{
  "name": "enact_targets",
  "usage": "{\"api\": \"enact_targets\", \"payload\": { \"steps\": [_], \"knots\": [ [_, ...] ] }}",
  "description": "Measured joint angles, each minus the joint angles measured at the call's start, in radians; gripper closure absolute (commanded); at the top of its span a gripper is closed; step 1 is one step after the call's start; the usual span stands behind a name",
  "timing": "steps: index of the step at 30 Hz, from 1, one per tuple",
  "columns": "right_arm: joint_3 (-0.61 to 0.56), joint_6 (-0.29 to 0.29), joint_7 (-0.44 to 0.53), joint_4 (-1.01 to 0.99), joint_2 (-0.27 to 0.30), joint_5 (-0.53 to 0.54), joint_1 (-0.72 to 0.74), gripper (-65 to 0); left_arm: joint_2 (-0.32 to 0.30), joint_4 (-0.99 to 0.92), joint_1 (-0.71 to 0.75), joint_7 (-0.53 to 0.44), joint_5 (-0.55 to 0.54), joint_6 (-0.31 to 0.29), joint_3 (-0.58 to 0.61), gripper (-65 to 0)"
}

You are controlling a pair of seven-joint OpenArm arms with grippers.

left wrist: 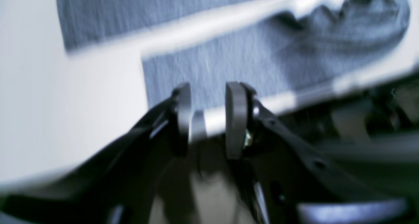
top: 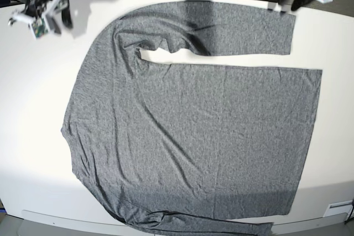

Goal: Fold the T-shirt properly
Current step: 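Move the left gripper down to the shirt's hem corner and pinch it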

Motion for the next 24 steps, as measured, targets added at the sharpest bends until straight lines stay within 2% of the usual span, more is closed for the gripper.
{"api": "enact_targets", "payload": {
  "steps": [3,8,9,11,13,14,17,20,24],
  "knots": [
    [0.0,0.0,0.004,0.019,0.0,-0.082,0.096,-18.0,0.001,0.001,-0.141,-0.081,0.003,0.0,0.0,-18.0],
    [0.0,0.008,0.02,0.035,-0.002,-0.103,0.249,-18.1,0.003,0.0,-0.386,-0.066,0.01,-0.002,0.0,-18.0],
    [0.0,0.023,0.019,0.035,-0.001,-0.103,0.27,-18.2,0.002,0.0,-0.425,-0.056,0.008,-0.002,0.0,-18.0],
    [0.0,0.097,0.015,0.036,0.0,-0.145,0.299,-19.9,-0.011,0.001,-0.489,0.006,0.006,-0.002,0.0,-18.0],
    [0.0,0.164,0.006,0.036,-0.001,-0.195,0.31,-29.0,-0.056,0.001,-0.536,0.097,0.01,-0.007,0.001,-18.1],
    [0.0,0.18,0.006,0.036,0.0,-0.225,0.309,-33.9,-0.087,0.001,-0.556,0.122,0.01,-0.008,0.001,-18.7],
    [-0.001,0.187,0.005,0.036,0.019,-0.259,0.307,-43.3,-0.208,0.001,-0.583,0.118,0.01,-0.002,0.002,-28.2],
    [-0.001,0.187,0.008,0.036,0.023,-0.259,0.31,-43.6,-0.32,-0.025,-0.578,0.096,0.019,-0.012,0.002,-37.0],
    [-0.001,0.187,0.038,0.036,0.022,-0.26,0.308,-43.6,-0.426,-0.166,-0.581,0.074,0.107,-0.008,0.004,-37.6]
  ]
}}
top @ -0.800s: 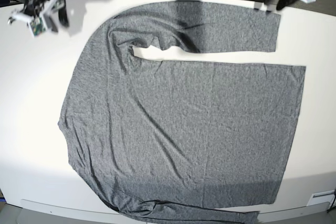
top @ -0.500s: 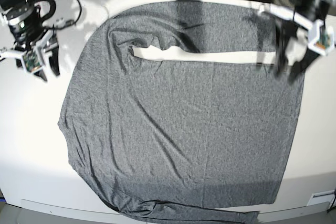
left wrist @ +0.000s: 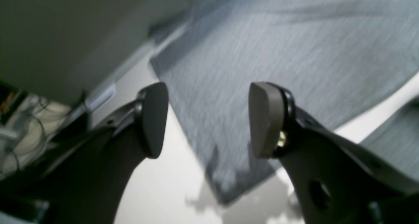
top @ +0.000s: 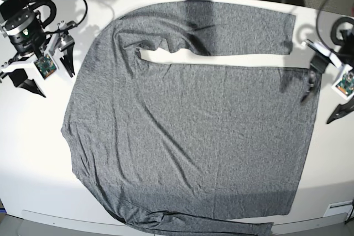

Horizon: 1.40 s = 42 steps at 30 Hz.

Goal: Fold the T-shirt properly
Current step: 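Move the left gripper down to the shirt's hem corner and pinch it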

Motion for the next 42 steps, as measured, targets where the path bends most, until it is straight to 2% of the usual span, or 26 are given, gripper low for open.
{"api": "enact_targets", "payload": {
  "steps": [3,5,8,11,15,18,23,28,33,40,42],
  "knots": [
    [0.0,0.0,0.04,0.0,0.0,0.0,0.001,-43.6,-0.065,-0.153,0.003,-0.174,0.175,0.005,0.034,-37.6],
    [0.0,0.002,0.039,0.0,0.0,0.0,0.004,-43.6,-0.104,-0.232,0.003,-0.319,0.335,0.002,0.077,-37.6],
    [0.0,0.003,0.039,0.0,0.0,0.0,0.006,-43.6,-0.146,-0.318,0.003,-0.482,0.562,0.02,0.157,-37.6],
    [0.0,0.003,0.037,0.0,0.0,0.0,0.006,-43.6,-0.167,-0.393,-0.016,-0.537,0.772,0.043,0.268,-37.6],
    [0.0,0.003,0.037,0.0,0.002,0.0,0.006,-43.6,-0.166,-0.515,-0.094,-0.534,0.893,0.109,0.412,-37.5],
    [0.0,0.003,0.037,0.0,0.001,0.0,0.006,-43.6,-0.166,-0.599,-0.173,-0.529,0.945,0.118,0.47,-37.3],
    [0.0,0.003,0.039,0.0,0.0,0.0,0.006,-43.6,-0.175,-0.719,-0.262,-0.536,0.931,0.135,0.516,-36.9],
    [0.0,0.003,0.037,0.0,0.0,0.0,0.006,-43.6,-0.211,-0.798,-0.281,-0.567,0.904,0.159,0.588,-36.9],
    [0.0,0.003,0.037,0.0,0.0,0.035,0.006,-43.6,-0.217,-0.848,-0.3,-0.587,0.9,0.202,0.637,-36.8],
    [0.0,0.003,0.037,0.0,0.0,0.059,0.006,-43.6,-0.183,-0.973,-0.386,-0.611,0.885,0.213,0.648,-27.6],
    [0.0,0.004,0.036,0.0,0.0,0.059,0.006,-43.6,-0.178,-0.993,-0.391,-0.615,0.88,0.213,0.648,-22.2]
  ]
}}
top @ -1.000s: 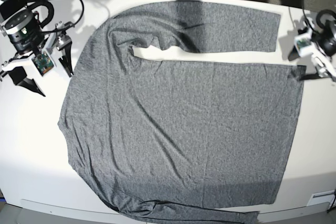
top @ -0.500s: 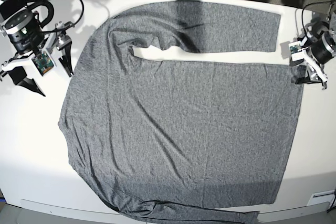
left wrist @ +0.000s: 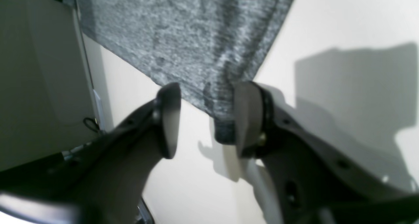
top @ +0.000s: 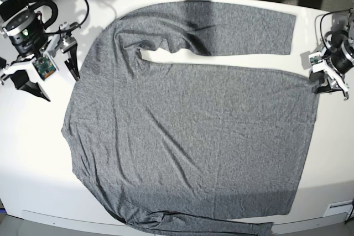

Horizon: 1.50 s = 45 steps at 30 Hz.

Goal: Fold the T-shirt properly
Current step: 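Move the left gripper down to the shirt's hem corner and pinch it, then move the right gripper to the shoulder seam by the sleeve and grasp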

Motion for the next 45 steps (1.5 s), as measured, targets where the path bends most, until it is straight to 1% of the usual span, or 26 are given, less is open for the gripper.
{"api": "enact_targets", "payload": {
  "steps": [5,6,7,9,10,11,15,16,18,20,21,24,26,27,28,30,31,32,37,41,45],
  "knots": [
    [0.0,0.0,0.0,0.0,0.0,0.0,0.0,-43.6,0.006,-0.011,0.013,0.01,0.002,0.001,0.004,0.0],
    [0.0,0.004,0.0,0.0,0.0,0.0,0.0,-43.6,0.006,-0.011,0.013,0.01,0.002,0.003,0.004,0.0],
    [-0.003,0.039,0.0,0.0,0.0,-0.011,0.0,-43.6,0.005,-0.011,0.013,0.01,0.002,0.003,0.004,0.0],
    [-0.023,0.189,0.002,0.0,0.006,-0.079,0.003,-43.6,0.006,-0.011,0.013,0.012,0.002,0.003,0.004,0.0],
    [-0.049,0.197,0.001,-0.002,0.025,-0.084,-0.002,-43.6,0.006,-0.011,0.013,0.011,0.002,0.003,0.004,0.0],
    [-0.074,0.197,0.004,-0.002,0.047,-0.092,-0.005,-43.6,0.005,-0.011,0.012,0.008,0.002,0.003,0.004,0.0],
    [-0.197,0.19,0.005,-0.003,0.173,-0.267,-0.001,-43.6,0.003,-0.011,0.011,0.017,0.002,0.002,0.004,0.0],
    [-0.227,0.19,0.008,-0.004,0.195,-0.311,0.0,-43.5,0.004,-0.006,0.013,0.024,0.002,0.002,0.004,0.0],
    [-0.283,0.19,0.012,-0.034,0.217,-0.35,0.0,-43.5,0.003,0.0,0.014,0.026,0.005,0.0,0.004,0.0],
    [-0.346,0.19,0.024,-0.068,0.229,-0.373,0.0,-43.5,0.003,0.0,0.014,0.028,-0.029,-0.001,0.004,0.0],
    [-0.373,0.19,0.027,-0.087,0.233,-0.373,-0.001,-43.4,0.003,0.0,0.014,0.034,-0.049,-0.002,0.004,0.0],
    [-0.455,0.19,0.031,-0.148,0.241,-0.459,0.0,-43.4,0.003,0.0,0.014,0.042,-0.092,-0.009,0.004,0.0],
    [-0.49,0.19,0.042,-0.192,0.241,-0.512,0.003,-43.4,0.003,0.0,0.015,0.041,-0.093,-0.009,0.004,0.0],
    [-0.503,0.19,0.065,-0.212,0.241,-0.53,0.006,-43.4,0.003,0.002,0.015,0.042,-0.093,-0.011,0.004,0.0],
    [-0.515,0.19,0.085,-0.229,0.241,-0.535,0.01,-41.7,0.003,0.003,0.015,0.047,-0.093,-0.011,0.004,0.0],
    [-0.542,0.19,0.12,-0.261,0.241,-0.555,0.021,-35.0,0.003,0.007,0.015,0.052,-0.093,-0.012,0.004,0.0],
    [-0.558,0.19,0.118,-0.278,0.241,-0.561,0.032,-32.0,0.003,0.007,0.016,0.051,-0.093,-0.012,0.004,0.0],
    [-0.572,0.19,0.117,-0.294,0.24,-0.579,0.04,-30.4,0.003,0.008,0.017,0.049,-0.093,-0.012,0.004,0.0],
    [-0.628,0.189,0.119,-0.349,0.241,-0.578,0.106,-30.0,0.003,0.008,0.017,0.052,-0.093,-0.014,0.004,0.0],
    [-0.649,0.186,0.121,-0.365,0.238,-0.578,0.142,-30.0,0.003,0.008,0.018,0.049,-0.093,-0.014,0.004,0.0],
    [-0.649,0.185,0.131,-0.385,0.201,-0.575,0.166,-30.0,0.003,0.008,0.017,0.05,-0.093,-0.014,0.004,0.0]
  ]
}}
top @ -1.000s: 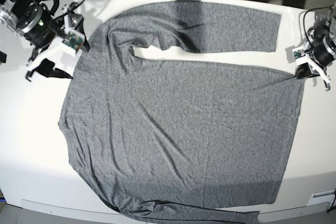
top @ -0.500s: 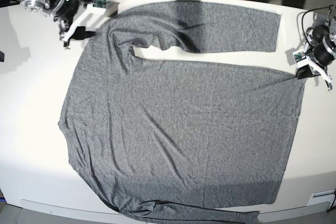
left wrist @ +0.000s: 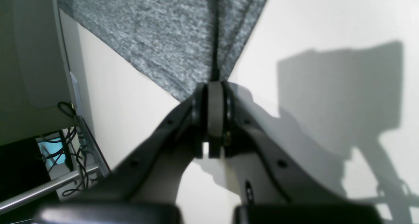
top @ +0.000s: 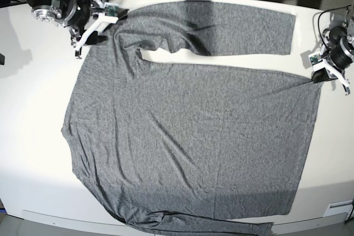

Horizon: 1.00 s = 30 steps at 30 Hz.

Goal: Fold the T-shirt properly
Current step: 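Move the right gripper to the shoulder seam by the sleeve and grasp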

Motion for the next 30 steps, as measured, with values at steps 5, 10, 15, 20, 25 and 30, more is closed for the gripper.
{"api": "enact_targets", "payload": {
  "steps": [5,10,15,20,25,30],
  "knots": [
    [-0.017,-0.01,0.04,-0.048,-0.01,0.0,0.0,-29.9,0.0,0.0,0.0,0.002,0.0,0.0,0.0,0.0],
    [-0.053,-0.018,0.044,-0.07,-0.01,-0.003,0.003,-11.0,0.0,0.0,0.002,0.003,-0.036,-0.001,0.0,0.0],
    [-0.058,-0.016,-0.055,-0.051,-0.01,0.14,0.003,0.0,0.0,-0.002,0.006,0.007,-0.183,-0.016,0.001,0.0],
    [-0.058,-0.015,-0.217,0.023,-0.01,0.32,0.003,0.0,0.0,-0.002,0.008,0.005,-0.225,-0.022,0.002,0.0],
    [-0.063,-0.098,-0.295,0.098,-0.011,0.397,0.0,0.0,0.0,-0.001,0.007,0.003,-0.225,-0.023,0.002,0.0],
    [-0.047,-0.176,-0.319,0.111,-0.01,0.397,0.035,0.0,0.0,-0.001,-0.014,0.014,-0.221,-0.016,0.007,0.0]
  ]
}}
